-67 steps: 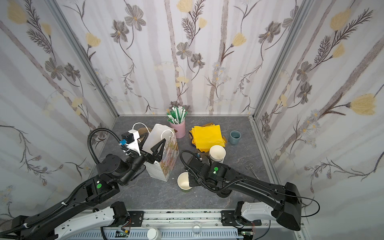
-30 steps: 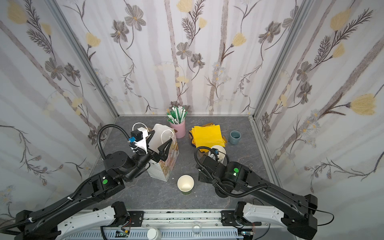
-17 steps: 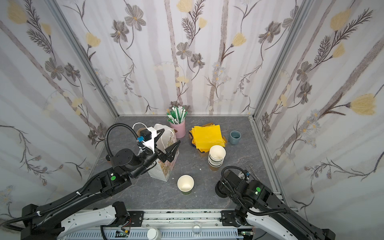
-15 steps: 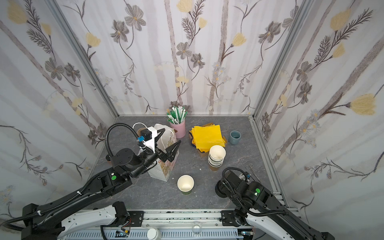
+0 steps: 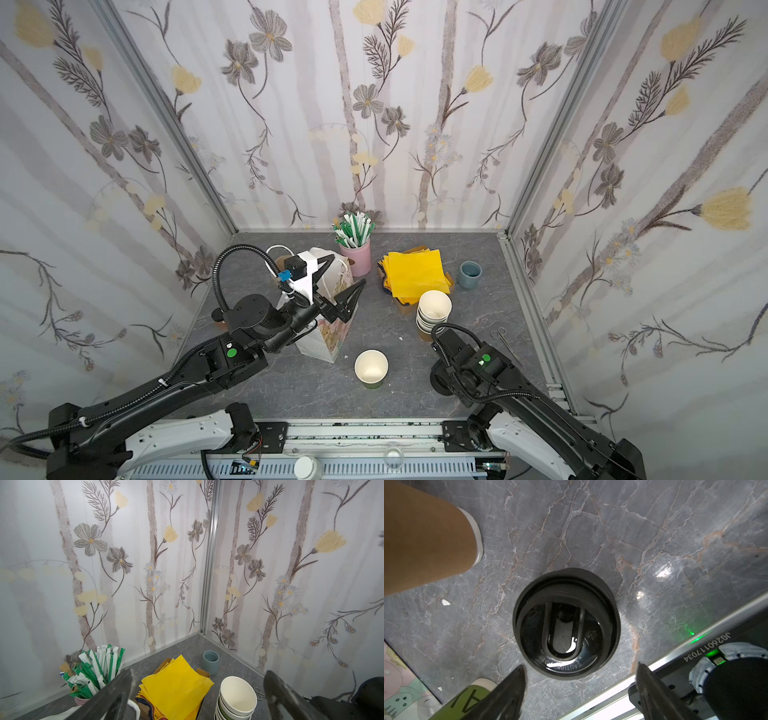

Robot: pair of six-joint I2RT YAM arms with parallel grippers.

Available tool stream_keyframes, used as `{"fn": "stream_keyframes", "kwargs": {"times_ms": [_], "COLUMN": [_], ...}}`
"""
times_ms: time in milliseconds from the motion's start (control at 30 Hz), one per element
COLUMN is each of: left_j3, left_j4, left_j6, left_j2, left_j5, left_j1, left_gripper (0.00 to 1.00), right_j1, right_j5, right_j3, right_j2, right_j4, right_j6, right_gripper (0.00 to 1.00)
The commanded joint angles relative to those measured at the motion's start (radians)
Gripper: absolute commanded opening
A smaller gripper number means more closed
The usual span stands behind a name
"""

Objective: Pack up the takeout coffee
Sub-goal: 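Move the right gripper to the black cup lid and grasp it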

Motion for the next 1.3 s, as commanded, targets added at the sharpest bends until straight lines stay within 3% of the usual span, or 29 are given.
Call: {"fn": "stream_keyframes", "kwargs": {"times_ms": [0,567,900,1267], "left_j3": [-0.001,-0.018,-0.020,-0.021], "left_j4": [0.040,0.040,0.040,0.040], "left_j6": [0.005,-0.002,-0.002,-0.006], "left_j2": [-0.006,-0.018,-0.021,-0.025], "left_j5": [0.002,-0.010,-0.014,-0.022], "left_j1": [0.001,0.000,0.001,0.000], "left_gripper": [1.00,1.00,1.00,1.00], "right_j1": [-0.023,-0.127,-0.137,-0.139], "right_j5": [0.003,-0.026,-0.032,-0.037], "right_j3": [0.013,0.006,0.001,0.000], "right_j2": [0.040,0.109,0.152,0.146], "right_j4": [0.035,0.106,0.113,0.111], "right_j6": [-0.053,-0.183,-0.197,-0.199], "right_gripper": [0.83,0.86,0.83,0.73]}}
